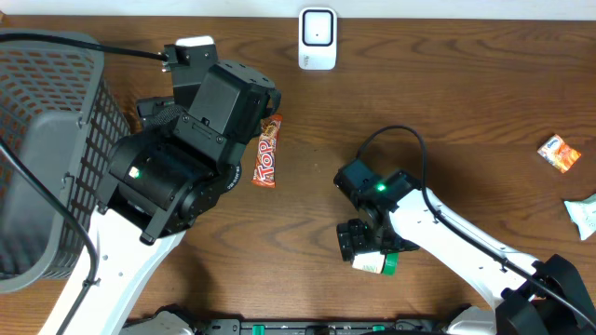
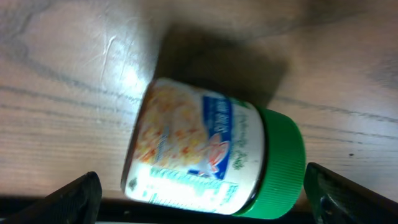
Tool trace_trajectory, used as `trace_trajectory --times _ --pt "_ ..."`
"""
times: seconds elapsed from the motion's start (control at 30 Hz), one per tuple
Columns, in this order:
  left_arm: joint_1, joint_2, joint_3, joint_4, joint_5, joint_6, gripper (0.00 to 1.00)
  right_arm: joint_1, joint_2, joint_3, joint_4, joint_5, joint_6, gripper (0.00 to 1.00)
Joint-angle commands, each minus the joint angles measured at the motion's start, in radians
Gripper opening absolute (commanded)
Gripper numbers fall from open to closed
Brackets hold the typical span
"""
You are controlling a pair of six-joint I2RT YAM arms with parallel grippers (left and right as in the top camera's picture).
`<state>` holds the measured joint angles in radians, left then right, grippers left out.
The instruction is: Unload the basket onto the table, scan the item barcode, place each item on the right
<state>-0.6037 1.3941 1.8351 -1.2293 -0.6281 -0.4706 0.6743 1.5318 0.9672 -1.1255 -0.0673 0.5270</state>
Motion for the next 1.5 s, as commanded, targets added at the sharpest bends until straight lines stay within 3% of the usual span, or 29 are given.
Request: trace_trajectory --times 0.0,0.2,0.43,0.77,1.0,1.47 --pt "0.003 -0.001 0.008 -0.001 -0.015 0.006 0.98 -0.004 -0.004 -0.030 0.015 -0.064 -0.009 0.99" --pt "0.003 -0.001 0.008 -0.001 -0.015 0.006 0.98 -0.004 -0.004 -0.116 0.061 -0.066 0.172 0.99" --pt "0.003 -0.001 0.008 -0.001 -0.015 0.006 0.98 -0.003 -0.004 -0.125 0.098 -0.077 0.075 0.96" --pt "0.003 -0.001 0.008 -0.001 -0.015 0.006 0.98 -0.003 -0.004 -0.125 0.118 -0.069 0.101 0.66" --pt "0.003 -0.001 0.008 -0.001 -0.015 0.006 0.98 -0.008 -0.004 -0.116 0.142 -0.120 0.105 0.59" --pt "0.003 -0.001 0.008 -0.001 -0.015 0.006 0.98 -0.093 -0.004 0.002 0.120 -0.472 0.051 0.60"
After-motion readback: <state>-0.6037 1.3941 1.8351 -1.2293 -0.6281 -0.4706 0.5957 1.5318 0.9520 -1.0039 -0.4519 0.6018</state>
